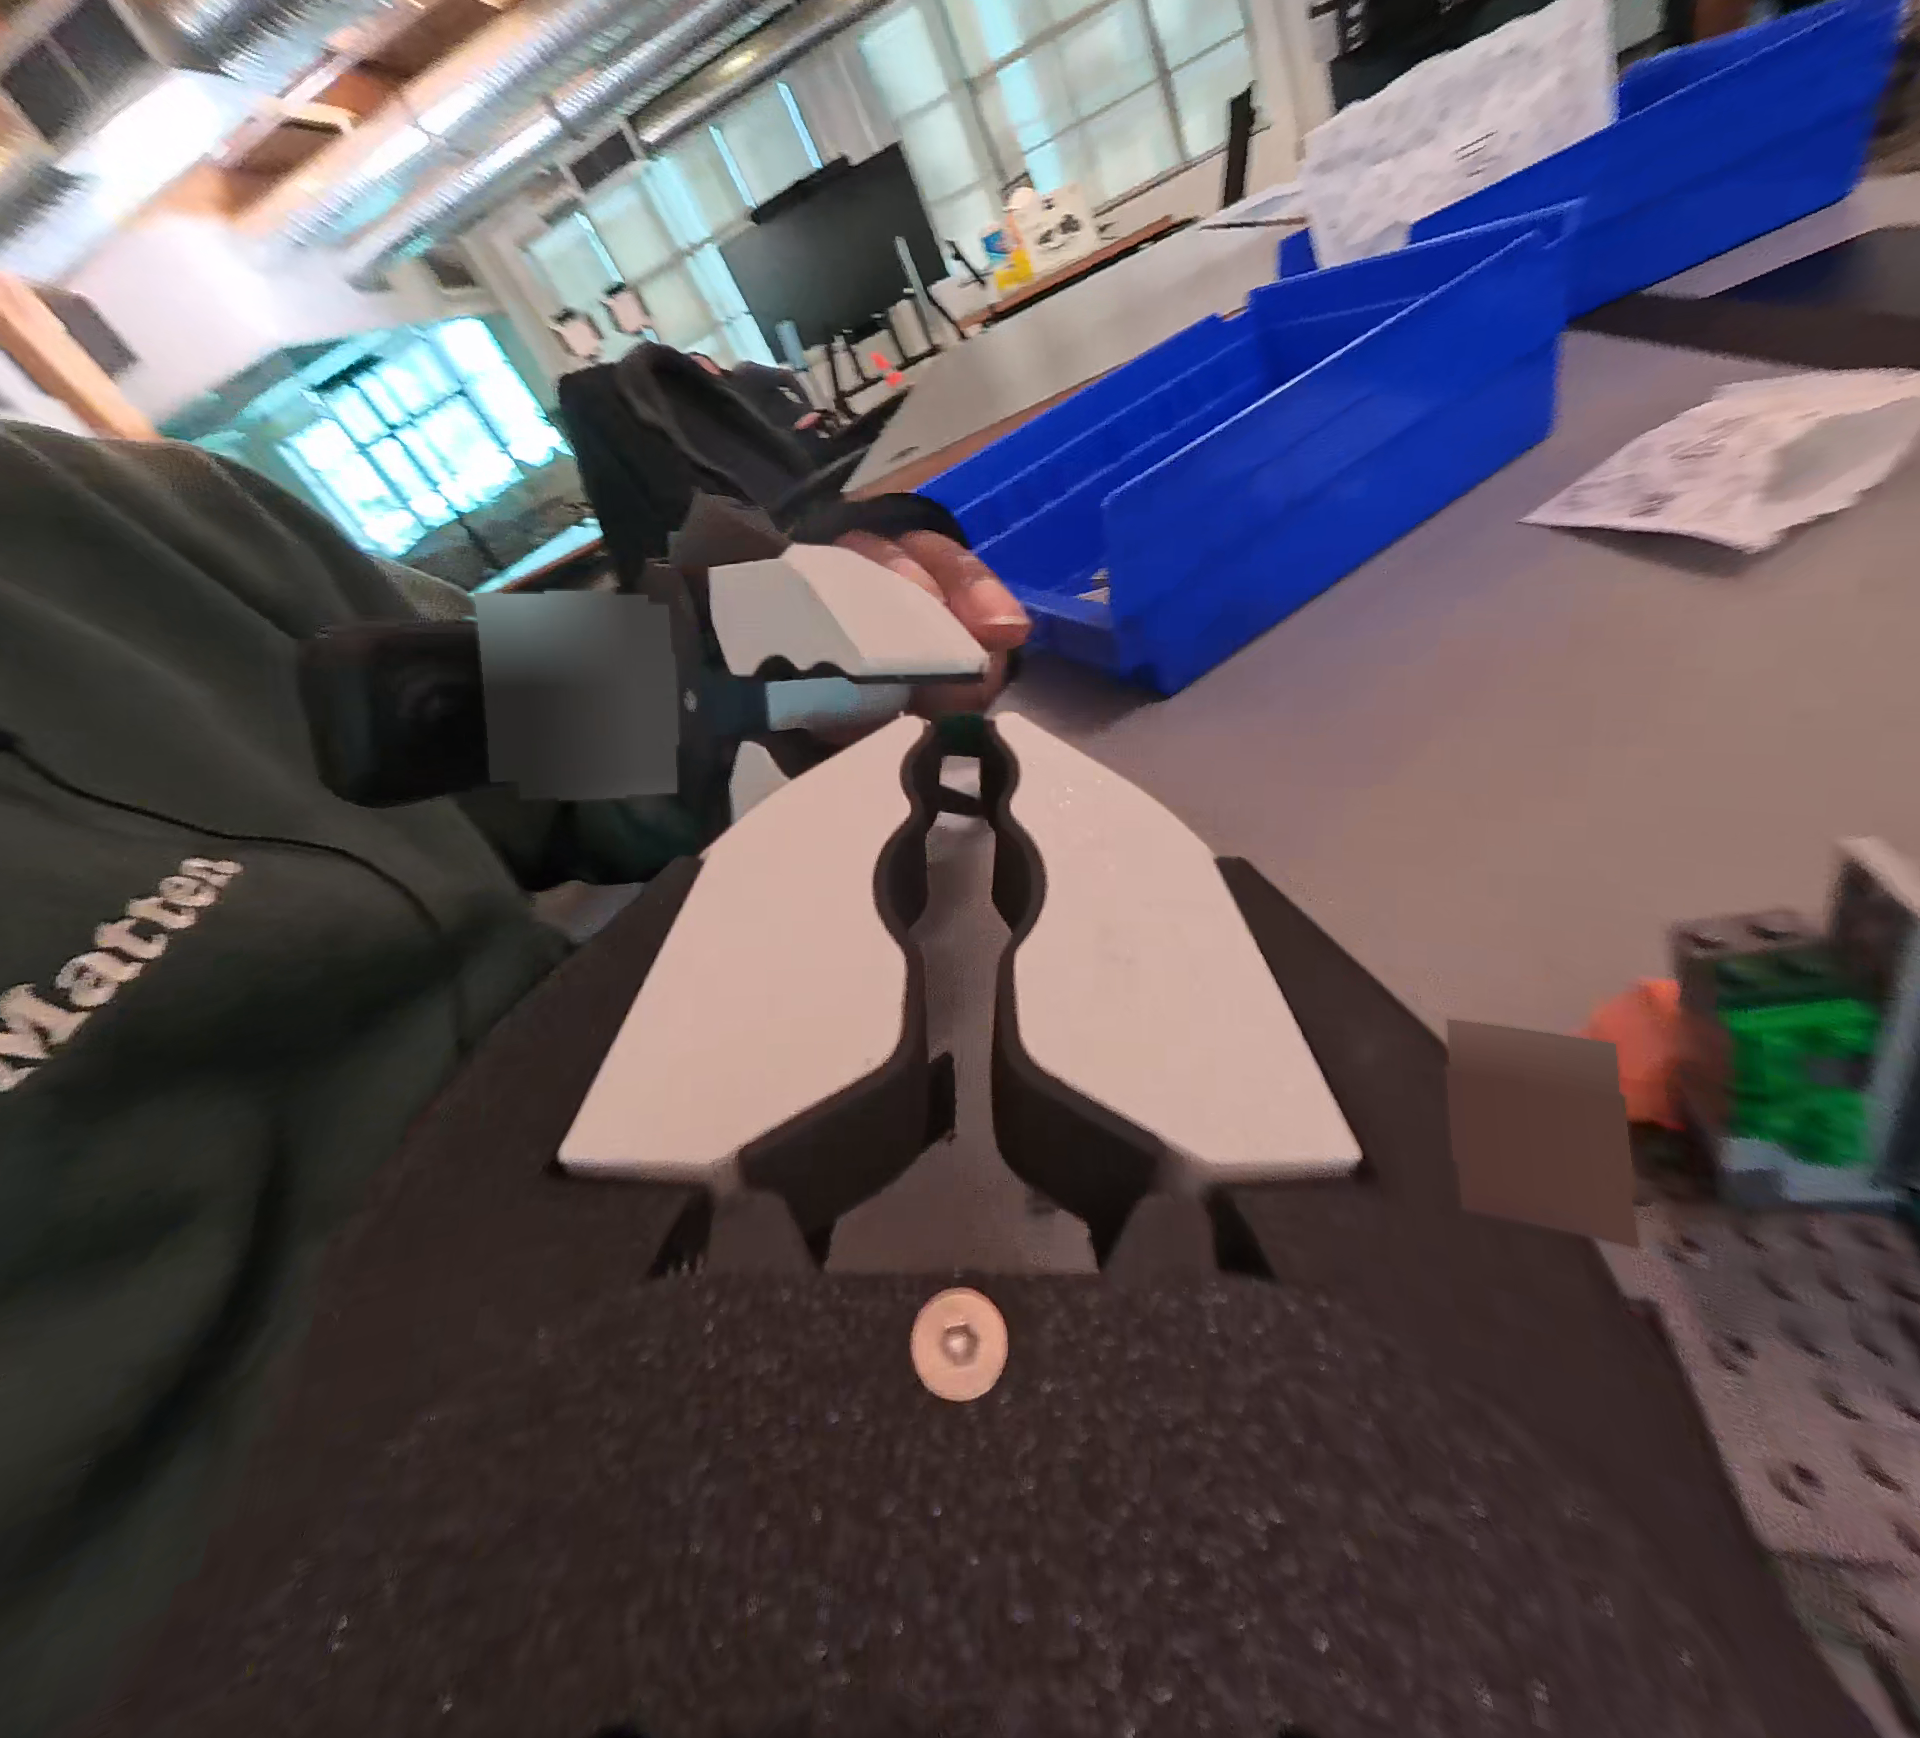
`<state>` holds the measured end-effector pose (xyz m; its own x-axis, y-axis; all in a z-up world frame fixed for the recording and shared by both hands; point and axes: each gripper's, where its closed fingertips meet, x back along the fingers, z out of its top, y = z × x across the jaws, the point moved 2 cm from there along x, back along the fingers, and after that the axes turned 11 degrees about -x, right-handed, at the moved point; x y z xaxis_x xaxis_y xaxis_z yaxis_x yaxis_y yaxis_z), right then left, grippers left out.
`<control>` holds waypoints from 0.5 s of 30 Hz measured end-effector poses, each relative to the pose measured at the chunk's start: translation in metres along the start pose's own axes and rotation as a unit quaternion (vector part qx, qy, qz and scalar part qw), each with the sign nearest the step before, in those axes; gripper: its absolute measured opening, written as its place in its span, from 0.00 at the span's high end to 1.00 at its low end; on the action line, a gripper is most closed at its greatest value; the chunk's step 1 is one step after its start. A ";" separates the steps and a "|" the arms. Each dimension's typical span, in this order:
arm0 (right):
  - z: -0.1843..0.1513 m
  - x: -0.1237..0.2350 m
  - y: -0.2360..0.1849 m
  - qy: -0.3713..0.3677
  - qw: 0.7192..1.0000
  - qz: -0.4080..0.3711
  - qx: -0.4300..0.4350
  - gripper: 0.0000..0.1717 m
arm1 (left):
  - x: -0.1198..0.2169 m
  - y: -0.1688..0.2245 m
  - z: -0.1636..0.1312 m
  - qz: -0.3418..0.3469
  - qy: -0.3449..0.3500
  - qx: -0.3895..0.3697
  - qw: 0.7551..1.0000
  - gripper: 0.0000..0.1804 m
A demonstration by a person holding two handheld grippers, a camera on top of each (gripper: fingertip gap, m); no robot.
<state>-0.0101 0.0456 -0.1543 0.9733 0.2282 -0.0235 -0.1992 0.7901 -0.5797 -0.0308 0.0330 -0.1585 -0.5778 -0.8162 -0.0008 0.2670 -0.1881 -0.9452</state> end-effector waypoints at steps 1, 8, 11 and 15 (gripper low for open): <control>-0.002 -0.003 -0.002 -0.003 1.000 0.010 -0.012 0.96 | 0.000 0.000 0.000 0.003 0.000 -0.005 1.000 0.89; -0.002 -0.001 0.001 -0.016 0.999 0.010 -0.035 0.93 | 0.002 0.002 -0.002 -0.023 0.002 0.009 1.000 0.96; 0.017 0.022 0.009 0.008 0.999 -0.031 -0.021 0.91 | -0.001 0.018 -0.020 -0.092 -0.029 0.051 0.994 0.96; 0.031 0.068 0.032 -0.040 0.977 -0.198 0.067 0.90 | -0.004 0.045 -0.040 -0.194 -0.067 0.152 0.967 0.96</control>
<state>0.0466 0.1041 -0.1487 0.9663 -0.0708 0.2473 0.1725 0.8914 -0.4190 -0.0475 0.0495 -0.2143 -0.5807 -0.7110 0.3966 0.2763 -0.6304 -0.7255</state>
